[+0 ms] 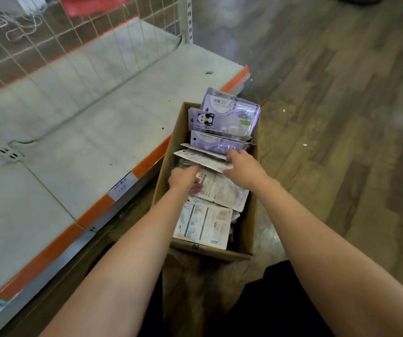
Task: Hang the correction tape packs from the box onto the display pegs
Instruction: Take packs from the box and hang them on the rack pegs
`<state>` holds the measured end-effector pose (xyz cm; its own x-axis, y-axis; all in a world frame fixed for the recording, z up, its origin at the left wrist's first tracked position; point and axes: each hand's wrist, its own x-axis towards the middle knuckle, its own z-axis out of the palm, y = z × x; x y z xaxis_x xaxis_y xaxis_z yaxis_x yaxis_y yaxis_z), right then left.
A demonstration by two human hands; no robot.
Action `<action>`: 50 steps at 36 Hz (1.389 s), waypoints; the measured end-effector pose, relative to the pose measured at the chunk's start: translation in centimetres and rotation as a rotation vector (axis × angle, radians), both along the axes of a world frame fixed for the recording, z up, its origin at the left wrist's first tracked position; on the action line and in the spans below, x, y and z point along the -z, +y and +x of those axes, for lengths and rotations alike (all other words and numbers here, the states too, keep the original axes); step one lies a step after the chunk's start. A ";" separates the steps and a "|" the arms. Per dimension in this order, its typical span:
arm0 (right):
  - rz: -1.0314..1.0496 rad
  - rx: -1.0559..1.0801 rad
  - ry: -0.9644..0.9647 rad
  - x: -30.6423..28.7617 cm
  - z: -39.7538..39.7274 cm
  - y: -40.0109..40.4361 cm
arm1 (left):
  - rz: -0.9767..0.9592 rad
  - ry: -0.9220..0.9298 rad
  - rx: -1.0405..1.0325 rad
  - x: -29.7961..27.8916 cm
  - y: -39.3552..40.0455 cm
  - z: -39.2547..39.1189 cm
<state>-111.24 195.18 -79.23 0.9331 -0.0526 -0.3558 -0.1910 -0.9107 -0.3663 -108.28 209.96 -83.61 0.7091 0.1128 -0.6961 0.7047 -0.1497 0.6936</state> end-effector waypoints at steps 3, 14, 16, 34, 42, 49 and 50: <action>-0.007 -0.009 0.022 -0.3 -0.5 -0.3 | -0.026 0.003 -0.016 -0.5 -0.6 0.3; 0.008 0.035 -0.020 -1.2 -0.1 0.7 | -0.002 -0.029 -0.023 -1.2 -1.3 1.3; 0.021 0.047 -0.024 -1.3 -0.1 1.1 | -0.027 -0.013 -0.022 -1.8 -0.3 1.1; 0.661 0.435 -0.113 -2.3 1.0 0.2 | 0.026 -0.291 0.245 -3.6 1.9 -0.3; 0.428 0.429 -0.107 -2.3 -0.2 -2.5 | 0.659 -0.168 0.507 0.0 0.0 -1.1; 0.420 0.423 -0.035 -1.9 -1.0 -3.9 | 0.246 -0.245 0.163 -1.1 0.1 -0.1; 0.445 0.428 -0.030 -1.9 -0.9 -3.9 | 0.137 -0.246 0.102 -1.8 0.1 0.2</action>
<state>-112.19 191.28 -77.29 0.8720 -0.2772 -0.4035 -0.4894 -0.5143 -0.7043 -108.04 210.08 -81.78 0.8670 0.1131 -0.4852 0.4944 -0.3155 0.8099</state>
